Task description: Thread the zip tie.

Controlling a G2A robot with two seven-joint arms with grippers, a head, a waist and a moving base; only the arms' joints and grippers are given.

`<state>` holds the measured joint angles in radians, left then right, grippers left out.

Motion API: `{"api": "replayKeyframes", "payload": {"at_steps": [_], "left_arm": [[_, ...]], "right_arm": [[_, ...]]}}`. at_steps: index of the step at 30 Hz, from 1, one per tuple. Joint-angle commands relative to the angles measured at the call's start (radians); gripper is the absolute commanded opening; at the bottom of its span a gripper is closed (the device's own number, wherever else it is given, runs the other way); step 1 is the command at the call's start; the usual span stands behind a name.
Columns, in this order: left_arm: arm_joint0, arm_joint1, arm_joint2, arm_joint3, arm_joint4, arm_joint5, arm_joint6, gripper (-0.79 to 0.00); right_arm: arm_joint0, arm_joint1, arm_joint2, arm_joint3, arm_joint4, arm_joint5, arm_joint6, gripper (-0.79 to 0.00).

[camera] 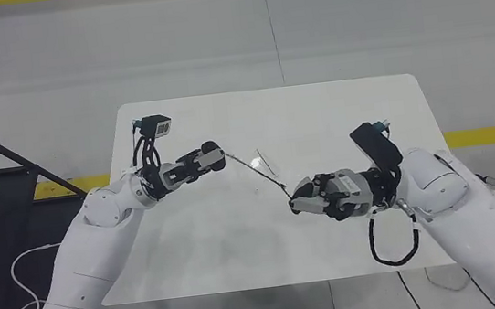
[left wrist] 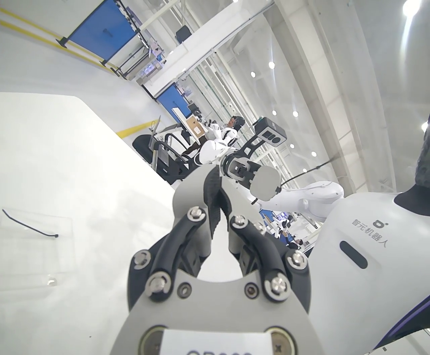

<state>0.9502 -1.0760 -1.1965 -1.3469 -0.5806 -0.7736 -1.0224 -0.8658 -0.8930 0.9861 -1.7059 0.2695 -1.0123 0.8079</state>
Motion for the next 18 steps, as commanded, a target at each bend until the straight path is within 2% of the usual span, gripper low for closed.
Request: {"api": "replayKeyframes", "payload": {"at_steps": [1, 5, 6, 7, 8, 9, 10, 15, 17, 18], "left_arm": [[0.001, 0.000, 0.000, -0.002, -0.001, -0.001, -0.001, -0.785], [0.003, 0.000, -0.003, -0.004, -0.003, 0.000, -0.002, -0.785], [0.003, -0.001, -0.005, -0.005, -0.006, -0.001, 0.000, -0.680], [0.004, 0.000, -0.008, -0.005, -0.007, -0.001, 0.004, -0.523], [0.005, 0.000, -0.010, -0.006, -0.007, -0.001, 0.007, -0.416], [0.007, 0.000, -0.016, -0.006, -0.004, -0.003, 0.016, -0.117], [0.008, 0.000, -0.019, -0.006, -0.001, -0.004, 0.023, 0.000], [0.023, 0.002, -0.054, -0.014, 0.064, -0.010, 0.117, 0.000], [0.032, 0.001, -0.062, -0.024, 0.089, 0.004, 0.161, 0.000], [0.037, 0.001, -0.066, -0.030, 0.098, 0.014, 0.182, 0.000]], "right_arm": [[0.001, 0.005, -0.005, 0.000, 0.000, 0.000, 0.000, -0.785], [0.013, 0.015, -0.022, 0.016, -0.013, 0.000, 0.000, -0.785], [0.019, 0.018, -0.025, 0.030, -0.026, 0.000, 0.000, -0.785], [0.022, 0.020, -0.027, 0.039, -0.038, 0.000, 0.000, -0.785], [0.024, 0.021, -0.030, 0.042, -0.047, 0.000, 0.000, -0.785], [0.030, 0.025, -0.038, 0.054, -0.071, 0.000, 0.000, -0.785], [0.033, 0.026, -0.042, 0.059, -0.082, 0.000, 0.000, -0.785], [0.070, 0.040, -0.047, 0.120, -0.233, 0.010, 0.010, -0.785], [0.085, 0.039, -0.042, 0.106, -0.341, 0.089, 0.027, -0.785], [0.090, 0.036, -0.044, 0.075, -0.433, 0.163, 0.031, -0.785]]}}
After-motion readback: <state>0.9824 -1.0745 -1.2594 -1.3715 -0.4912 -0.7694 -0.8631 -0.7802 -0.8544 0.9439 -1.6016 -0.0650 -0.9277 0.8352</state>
